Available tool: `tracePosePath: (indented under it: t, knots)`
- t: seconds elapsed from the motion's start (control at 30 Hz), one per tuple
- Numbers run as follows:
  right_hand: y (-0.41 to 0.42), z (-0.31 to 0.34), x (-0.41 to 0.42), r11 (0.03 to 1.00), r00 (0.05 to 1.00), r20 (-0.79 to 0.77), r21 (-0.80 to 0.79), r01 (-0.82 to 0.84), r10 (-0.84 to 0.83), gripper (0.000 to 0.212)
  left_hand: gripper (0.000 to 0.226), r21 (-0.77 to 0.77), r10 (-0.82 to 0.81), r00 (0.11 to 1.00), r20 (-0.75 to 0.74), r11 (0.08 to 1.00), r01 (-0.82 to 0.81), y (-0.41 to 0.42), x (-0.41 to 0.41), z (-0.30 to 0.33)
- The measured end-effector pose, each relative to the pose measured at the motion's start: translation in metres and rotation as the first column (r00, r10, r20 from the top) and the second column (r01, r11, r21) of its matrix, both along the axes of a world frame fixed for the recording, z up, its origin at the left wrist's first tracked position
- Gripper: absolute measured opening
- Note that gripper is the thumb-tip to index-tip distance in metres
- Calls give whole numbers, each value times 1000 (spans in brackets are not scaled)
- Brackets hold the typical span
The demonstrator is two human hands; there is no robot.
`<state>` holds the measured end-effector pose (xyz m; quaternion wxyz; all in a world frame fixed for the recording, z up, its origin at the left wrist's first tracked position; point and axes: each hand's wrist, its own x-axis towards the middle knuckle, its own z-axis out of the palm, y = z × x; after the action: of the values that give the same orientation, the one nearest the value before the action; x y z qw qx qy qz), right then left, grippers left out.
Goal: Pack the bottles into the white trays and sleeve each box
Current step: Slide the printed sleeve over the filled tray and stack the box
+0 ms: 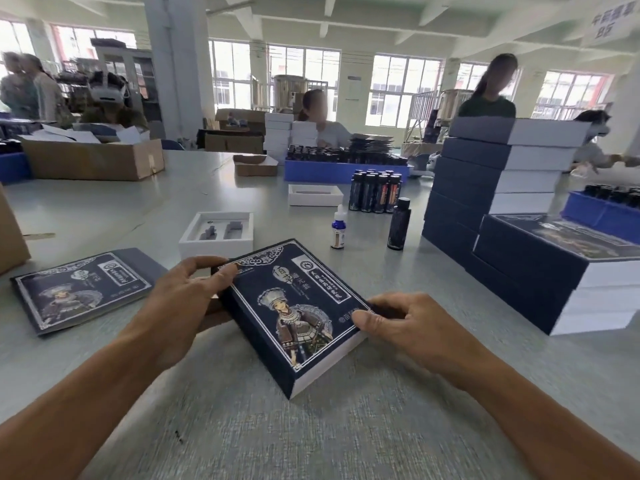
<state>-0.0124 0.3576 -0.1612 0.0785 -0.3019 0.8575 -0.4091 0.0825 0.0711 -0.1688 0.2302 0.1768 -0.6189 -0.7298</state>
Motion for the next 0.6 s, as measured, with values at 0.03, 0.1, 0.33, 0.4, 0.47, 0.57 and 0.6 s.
tracePosePath:
  t: [0.03,0.1,0.33,0.4,0.47,0.57,0.6]
  knots:
    - [2,3,0,1000,999,41,-16,12,-12,42,25,60,4,1000,-23,998,-2,0,0,0]
    - [4,11,3,996,976,219,-85,12,7,38,32,138,20,998,-62,990,-11,0,-1,-3]
    - [26,35,2,891,908,403,-362,274,-116,13,16,99,-47,994,-94,993,56,16,-14,-22]
    - [42,46,-5,837,913,343,-414,357,-220,16,20,6,-66,997,-42,998,66,23,-17,-24]
    - [65,60,-13,750,892,286,-484,451,-351,26,17,-91,-77,996,41,993,81,27,-20,-26]
    - [111,81,-26,517,802,300,-636,572,-517,23,14,-148,-128,984,125,978,147,25,-23,-28]
    - [127,86,-29,430,768,322,-680,594,-553,21,15,-170,-133,980,145,973,158,25,-23,-28]
